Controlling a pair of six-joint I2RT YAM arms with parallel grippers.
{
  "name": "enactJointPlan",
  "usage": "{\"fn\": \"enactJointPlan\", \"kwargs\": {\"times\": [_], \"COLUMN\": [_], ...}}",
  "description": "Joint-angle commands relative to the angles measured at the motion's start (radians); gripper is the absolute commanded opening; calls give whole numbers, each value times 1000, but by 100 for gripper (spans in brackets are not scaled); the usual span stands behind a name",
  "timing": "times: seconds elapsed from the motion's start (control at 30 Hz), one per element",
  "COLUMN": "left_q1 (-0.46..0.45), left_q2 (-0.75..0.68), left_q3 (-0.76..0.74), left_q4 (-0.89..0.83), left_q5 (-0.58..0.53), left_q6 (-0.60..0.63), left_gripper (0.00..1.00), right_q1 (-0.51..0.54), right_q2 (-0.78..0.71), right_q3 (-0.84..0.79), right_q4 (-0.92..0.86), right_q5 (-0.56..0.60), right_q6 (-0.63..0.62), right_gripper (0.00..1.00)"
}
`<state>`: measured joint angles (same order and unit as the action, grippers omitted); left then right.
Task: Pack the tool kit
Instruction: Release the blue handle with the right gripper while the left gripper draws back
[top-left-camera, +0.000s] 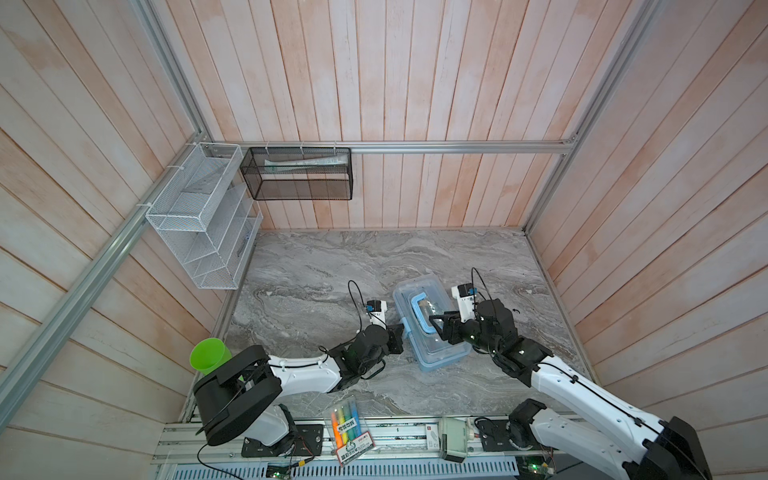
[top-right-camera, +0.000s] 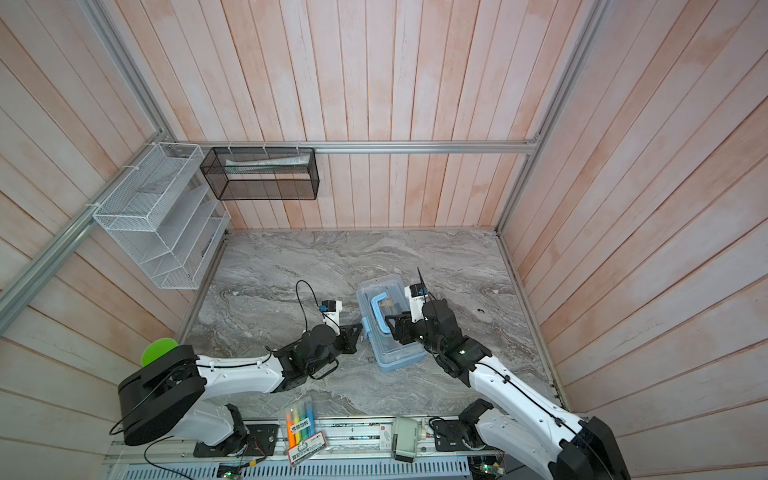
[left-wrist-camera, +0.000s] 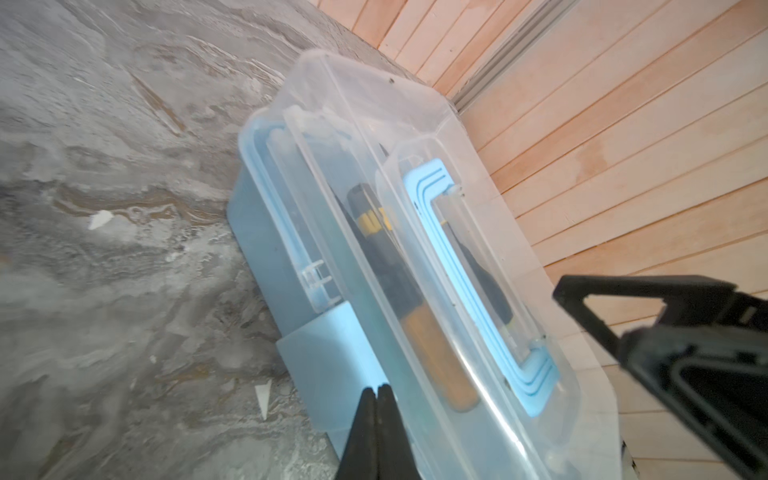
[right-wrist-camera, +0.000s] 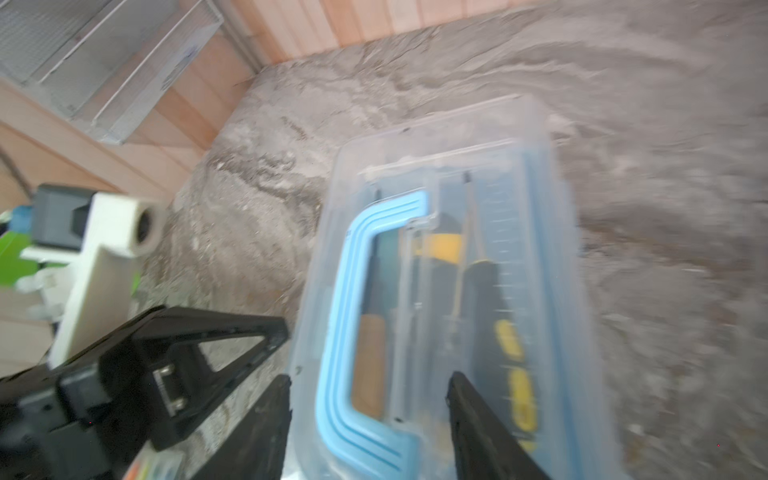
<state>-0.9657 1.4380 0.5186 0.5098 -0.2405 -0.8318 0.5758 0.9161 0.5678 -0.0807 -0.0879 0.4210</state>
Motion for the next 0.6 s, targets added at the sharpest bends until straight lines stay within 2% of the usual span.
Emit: {"fn": "enactJointPlan", "kwargs": {"times": [0.0,0.07,0.13,0.17,0.33,0.57], "left_q1": [46,66,70,69,70,66], "left_q2": [-62,-76,-71,-62,24,148], "left_q3": [-41,-51,-52,-52,-39,2], "left_q4": [-80,-108,-116,-104,-2,93], "left_q5": [-65,-68,-69,-61,19,105], "left_q6": [-1,7,22,30,60,65], "left_gripper": [0,0,0,0,0,0], "right_q1": [-101,-196,-254,-269,-276,-275], "right_q2": [-15,3,31,54,129,136], "right_q3": [70,61,55,61,59,21], "right_q4": [-163,-165,-144,-143,-93,-27], "right_q5": [116,39,-40,-44,-156,-254], "right_q6": [-66,-76,-64,-49,-42,-37], "right_gripper": [61,62,62,62,62,63]}}
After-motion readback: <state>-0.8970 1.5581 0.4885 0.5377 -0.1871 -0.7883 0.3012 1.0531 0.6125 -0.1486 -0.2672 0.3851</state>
